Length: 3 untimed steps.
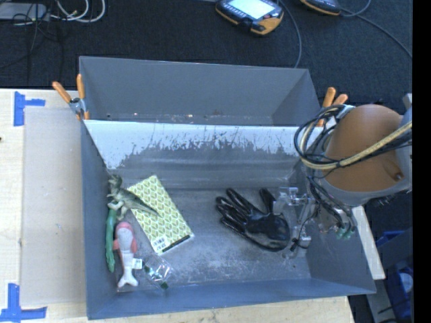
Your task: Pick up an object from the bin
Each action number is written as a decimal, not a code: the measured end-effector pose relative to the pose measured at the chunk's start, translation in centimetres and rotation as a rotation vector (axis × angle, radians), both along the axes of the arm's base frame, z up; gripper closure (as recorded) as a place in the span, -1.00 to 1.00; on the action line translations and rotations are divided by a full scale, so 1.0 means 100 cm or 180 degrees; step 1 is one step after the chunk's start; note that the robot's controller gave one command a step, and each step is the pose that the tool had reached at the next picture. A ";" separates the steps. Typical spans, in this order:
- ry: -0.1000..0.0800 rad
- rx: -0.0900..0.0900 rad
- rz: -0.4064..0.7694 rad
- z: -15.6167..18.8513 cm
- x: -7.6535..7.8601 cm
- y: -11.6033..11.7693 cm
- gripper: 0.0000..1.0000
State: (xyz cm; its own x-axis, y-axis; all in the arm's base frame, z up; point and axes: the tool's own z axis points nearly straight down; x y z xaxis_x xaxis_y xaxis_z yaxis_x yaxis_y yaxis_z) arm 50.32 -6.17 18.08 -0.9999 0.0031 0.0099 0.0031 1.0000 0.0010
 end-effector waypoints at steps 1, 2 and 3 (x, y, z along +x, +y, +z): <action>-0.0025 -0.0002 0.0009 0.004 0.002 0.000 -1.00; -0.0023 -0.0003 -0.0381 -0.038 0.002 -0.006 -1.00; -0.0006 -0.0002 -0.0548 -0.051 -0.008 -0.016 -1.00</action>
Offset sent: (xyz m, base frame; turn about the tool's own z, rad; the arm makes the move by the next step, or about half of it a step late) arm 0.0013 -0.0154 -0.1108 0.3194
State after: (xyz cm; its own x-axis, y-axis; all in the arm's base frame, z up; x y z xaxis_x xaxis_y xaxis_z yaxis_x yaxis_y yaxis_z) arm 49.48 -7.74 13.01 -0.9846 0.1745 0.0080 0.1745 0.9847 0.0005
